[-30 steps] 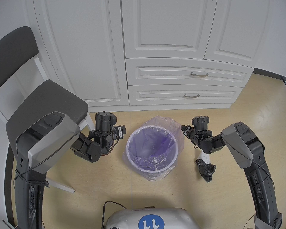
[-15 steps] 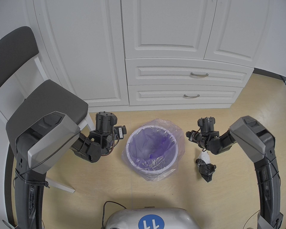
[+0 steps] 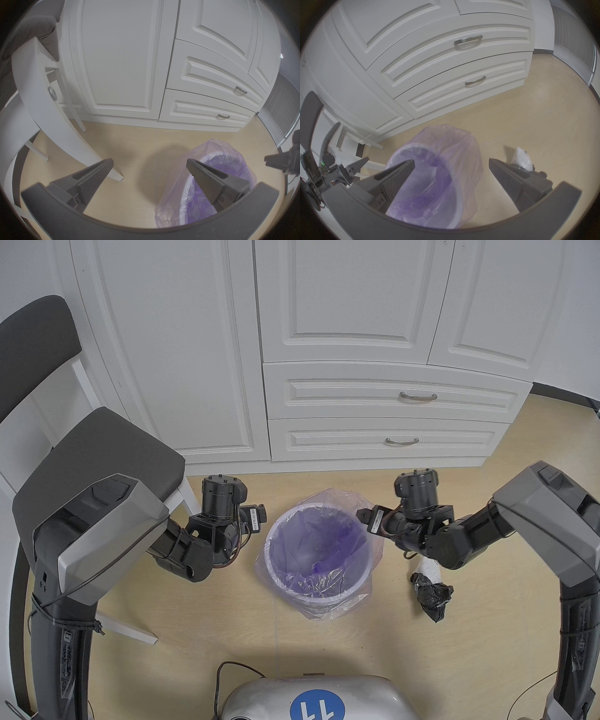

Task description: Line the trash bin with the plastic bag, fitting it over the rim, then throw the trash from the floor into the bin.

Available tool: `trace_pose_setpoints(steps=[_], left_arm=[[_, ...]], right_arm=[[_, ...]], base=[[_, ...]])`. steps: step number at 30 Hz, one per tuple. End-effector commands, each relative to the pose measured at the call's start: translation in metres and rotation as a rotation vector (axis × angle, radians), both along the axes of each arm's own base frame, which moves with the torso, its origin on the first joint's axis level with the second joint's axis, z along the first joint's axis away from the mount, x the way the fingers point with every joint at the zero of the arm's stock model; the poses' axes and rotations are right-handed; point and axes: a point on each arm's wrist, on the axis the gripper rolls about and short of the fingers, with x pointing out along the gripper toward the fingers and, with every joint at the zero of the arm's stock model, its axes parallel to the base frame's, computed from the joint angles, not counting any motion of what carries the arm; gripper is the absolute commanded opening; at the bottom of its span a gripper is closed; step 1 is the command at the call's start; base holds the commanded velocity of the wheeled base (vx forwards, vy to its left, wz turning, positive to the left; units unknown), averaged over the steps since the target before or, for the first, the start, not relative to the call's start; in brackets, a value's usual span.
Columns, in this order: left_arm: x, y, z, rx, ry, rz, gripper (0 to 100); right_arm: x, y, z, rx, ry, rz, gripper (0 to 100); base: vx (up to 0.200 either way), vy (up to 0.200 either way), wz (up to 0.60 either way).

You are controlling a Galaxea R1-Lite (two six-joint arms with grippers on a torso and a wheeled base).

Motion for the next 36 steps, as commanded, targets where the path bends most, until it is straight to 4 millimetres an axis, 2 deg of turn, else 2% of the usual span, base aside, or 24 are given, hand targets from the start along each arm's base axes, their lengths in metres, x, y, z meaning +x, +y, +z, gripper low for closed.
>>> trace_pose_setpoints(steps=[1,3,8,12,16,19,23,30,36], left_arm=[[-0.001,-0.001,0.0,0.005,-0.001,-0.002,100],[-0.002,-0.002,0.003,0.003,-0.005,-0.005,100],[-0.003,-0.003,0.003,0.004,-0.004,-0.007,100],[-0.003,-0.003,0.003,0.003,-0.009,-0.009,100],[-0.003,-0.004,0.003,0.0,-0.018,-0.009,100],[-0.003,-0.004,0.003,-0.001,-0.018,-0.01,100],[-0.003,-0.005,0.003,-0.001,-0.018,-0.012,100],[-0.004,-0.004,0.002,0.002,-0.015,-0.012,100],[-0.004,-0.004,0.002,0.002,-0.015,-0.012,100]], right_arm=[[0.008,0.045,-0.058,-0.058,0.043,-0.04,100],[0.01,0.047,-0.069,-0.079,0.054,-0.05,100],[0.008,0.056,-0.077,-0.101,0.089,-0.037,100],[0.012,0.063,-0.092,-0.134,0.085,-0.071,100],[0.009,0.059,-0.086,-0.162,0.115,-0.077,100],[-0.004,0.052,-0.076,-0.196,0.172,-0.06,100],[-0.035,0.049,-0.066,-0.223,0.251,0.081,100],[-0.07,0.064,-0.071,-0.254,0.31,0.211,100],[-0.086,0.074,-0.078,-0.266,0.315,0.257,100]], base=[[0.0,0.0,0.0],[0.0,0.0,0.0],[0.0,0.0,0.0],[0.0,0.0,0.0],[0.0,0.0,0.0],[0.0,0.0,0.0],[0.0,0.0,0.0],[0.0,0.0,0.0],[0.0,0.0,0.0]])
